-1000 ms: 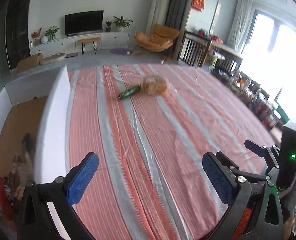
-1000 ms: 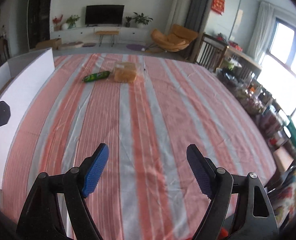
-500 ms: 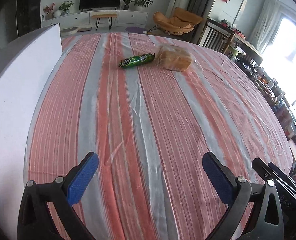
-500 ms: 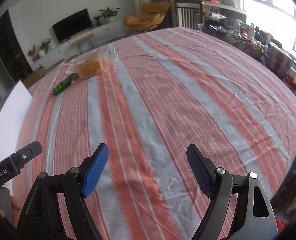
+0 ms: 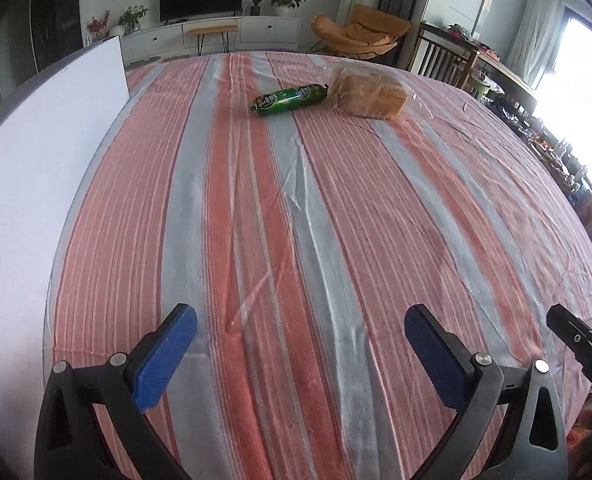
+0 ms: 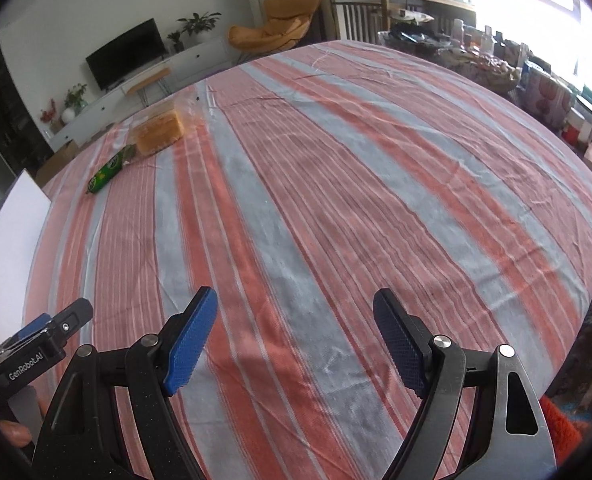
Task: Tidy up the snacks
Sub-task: 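Bring both tools back over the green sausage and bread bag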
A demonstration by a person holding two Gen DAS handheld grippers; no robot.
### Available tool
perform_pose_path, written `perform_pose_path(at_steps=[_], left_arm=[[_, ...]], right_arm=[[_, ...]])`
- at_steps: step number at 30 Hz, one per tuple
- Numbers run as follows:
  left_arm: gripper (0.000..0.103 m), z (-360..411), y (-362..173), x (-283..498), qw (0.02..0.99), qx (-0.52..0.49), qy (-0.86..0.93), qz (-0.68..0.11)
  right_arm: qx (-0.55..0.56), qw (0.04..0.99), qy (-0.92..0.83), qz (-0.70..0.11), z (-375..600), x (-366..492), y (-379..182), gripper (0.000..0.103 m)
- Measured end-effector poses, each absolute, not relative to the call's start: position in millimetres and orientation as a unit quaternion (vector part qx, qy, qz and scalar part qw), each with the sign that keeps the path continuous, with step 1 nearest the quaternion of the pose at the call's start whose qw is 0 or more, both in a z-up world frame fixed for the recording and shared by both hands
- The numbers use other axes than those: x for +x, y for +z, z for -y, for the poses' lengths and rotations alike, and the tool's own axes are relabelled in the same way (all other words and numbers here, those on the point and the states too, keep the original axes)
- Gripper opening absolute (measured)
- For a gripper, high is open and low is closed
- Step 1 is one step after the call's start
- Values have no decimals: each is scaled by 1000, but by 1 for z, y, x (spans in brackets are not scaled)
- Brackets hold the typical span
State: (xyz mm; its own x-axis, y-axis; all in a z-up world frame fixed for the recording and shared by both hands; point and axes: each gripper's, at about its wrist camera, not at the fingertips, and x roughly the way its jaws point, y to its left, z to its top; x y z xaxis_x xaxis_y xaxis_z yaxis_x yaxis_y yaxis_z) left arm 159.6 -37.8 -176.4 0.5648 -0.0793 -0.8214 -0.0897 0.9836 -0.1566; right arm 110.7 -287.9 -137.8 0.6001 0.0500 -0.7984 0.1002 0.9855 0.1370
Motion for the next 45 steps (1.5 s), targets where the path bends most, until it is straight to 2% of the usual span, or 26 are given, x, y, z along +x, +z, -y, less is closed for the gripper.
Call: perform_pose_path(at_steps=[8, 29, 33, 39, 43, 45], left_arm=[[103, 50, -182, 160, 881, -30, 20, -472], [103, 48, -183, 161, 881, -31, 20, -471], [103, 46, -180, 163, 865, -31, 30, -501], [103, 47, -129, 171, 871, -53, -5, -489], [103, 35, -79, 203, 875, -80, -54, -474], [103, 29, -71, 228, 865, -87, -74, -489]], right_arm=[[82, 890, -14, -449, 286, 111, -139, 83], [108, 887, -11, -450, 293, 111, -141, 83], [115, 887, -8, -448, 295, 109, -140, 83], [143, 884, -2, -444, 302, 107, -140, 83], [152, 880, 1, -449, 303, 109, -142, 83], [150, 881, 2, -449, 302, 109, -142, 83]])
